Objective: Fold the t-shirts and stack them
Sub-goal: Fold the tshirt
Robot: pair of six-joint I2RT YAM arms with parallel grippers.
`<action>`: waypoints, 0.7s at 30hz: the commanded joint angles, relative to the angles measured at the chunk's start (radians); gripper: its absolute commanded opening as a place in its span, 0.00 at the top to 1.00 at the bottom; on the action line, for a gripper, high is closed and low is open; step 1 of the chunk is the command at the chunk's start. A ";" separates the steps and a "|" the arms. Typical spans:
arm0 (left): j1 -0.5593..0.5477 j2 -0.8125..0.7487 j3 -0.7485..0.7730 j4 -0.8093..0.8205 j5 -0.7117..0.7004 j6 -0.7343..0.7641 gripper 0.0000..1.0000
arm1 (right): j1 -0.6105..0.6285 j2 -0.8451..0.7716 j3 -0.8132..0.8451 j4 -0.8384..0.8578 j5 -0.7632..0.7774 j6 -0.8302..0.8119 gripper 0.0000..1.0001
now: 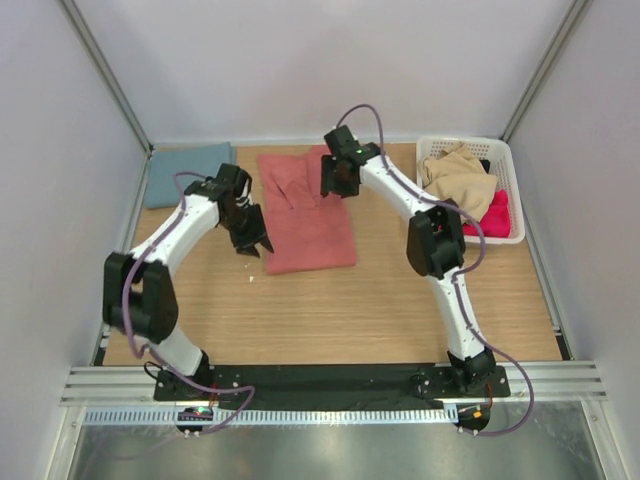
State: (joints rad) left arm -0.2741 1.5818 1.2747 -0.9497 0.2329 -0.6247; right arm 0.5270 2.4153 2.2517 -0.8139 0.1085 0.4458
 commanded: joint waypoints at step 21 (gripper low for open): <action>0.016 0.294 -0.115 0.292 0.140 -0.044 0.86 | -0.143 -0.354 -0.886 0.483 -0.896 0.056 0.99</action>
State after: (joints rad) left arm -0.2657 1.8511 1.1526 -0.6750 0.4187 -0.7006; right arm 0.4038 2.0876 1.3621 -0.3534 -0.7879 0.5640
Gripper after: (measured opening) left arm 0.147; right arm 0.033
